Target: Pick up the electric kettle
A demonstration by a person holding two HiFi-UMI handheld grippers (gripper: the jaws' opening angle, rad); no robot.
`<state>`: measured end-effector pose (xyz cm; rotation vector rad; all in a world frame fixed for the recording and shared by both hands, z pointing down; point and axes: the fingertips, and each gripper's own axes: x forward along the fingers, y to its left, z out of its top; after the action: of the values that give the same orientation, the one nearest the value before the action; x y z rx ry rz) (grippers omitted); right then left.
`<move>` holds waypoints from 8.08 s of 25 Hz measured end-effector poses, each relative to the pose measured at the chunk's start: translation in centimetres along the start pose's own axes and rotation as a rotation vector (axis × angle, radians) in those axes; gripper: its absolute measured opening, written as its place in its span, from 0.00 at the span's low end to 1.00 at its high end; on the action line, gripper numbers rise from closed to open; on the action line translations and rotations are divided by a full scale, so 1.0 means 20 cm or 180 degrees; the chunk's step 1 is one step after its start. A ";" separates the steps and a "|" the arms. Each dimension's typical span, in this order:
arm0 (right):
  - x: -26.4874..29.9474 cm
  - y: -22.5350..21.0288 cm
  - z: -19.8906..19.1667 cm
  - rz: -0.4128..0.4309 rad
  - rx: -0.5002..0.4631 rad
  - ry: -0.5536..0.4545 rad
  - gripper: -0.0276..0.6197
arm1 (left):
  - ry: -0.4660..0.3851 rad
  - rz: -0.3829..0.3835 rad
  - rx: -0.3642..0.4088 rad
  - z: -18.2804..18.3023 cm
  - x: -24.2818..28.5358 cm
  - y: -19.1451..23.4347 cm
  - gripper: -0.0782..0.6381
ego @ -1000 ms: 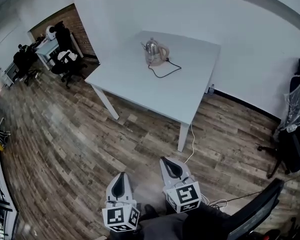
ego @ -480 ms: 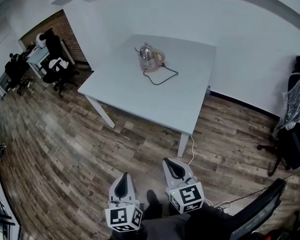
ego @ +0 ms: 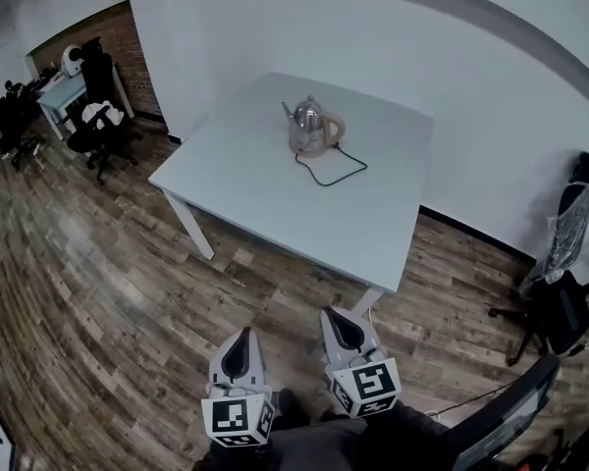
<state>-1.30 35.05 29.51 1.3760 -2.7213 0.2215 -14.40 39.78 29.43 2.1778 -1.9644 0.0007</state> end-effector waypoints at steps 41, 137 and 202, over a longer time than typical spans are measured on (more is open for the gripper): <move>1.44 -0.89 0.13 -0.0272 0.0179 0.0080 0.05 | 0.0344 -0.0206 0.0112 0.14 1.68 0.31 0.11; 2.81 -1.94 -0.16 -0.2128 0.0311 0.0009 0.36 | 0.0221 -0.1593 0.0321 0.01 3.76 0.64 0.23; 2.85 -2.46 -0.08 -0.2679 -0.0201 0.0005 0.42 | -0.0225 -0.1764 0.0274 0.17 4.22 0.61 0.33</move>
<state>4.53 -38.73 43.58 2.3060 -1.8808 0.0656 -17.41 -44.90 39.75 2.7354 -1.3478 -0.0783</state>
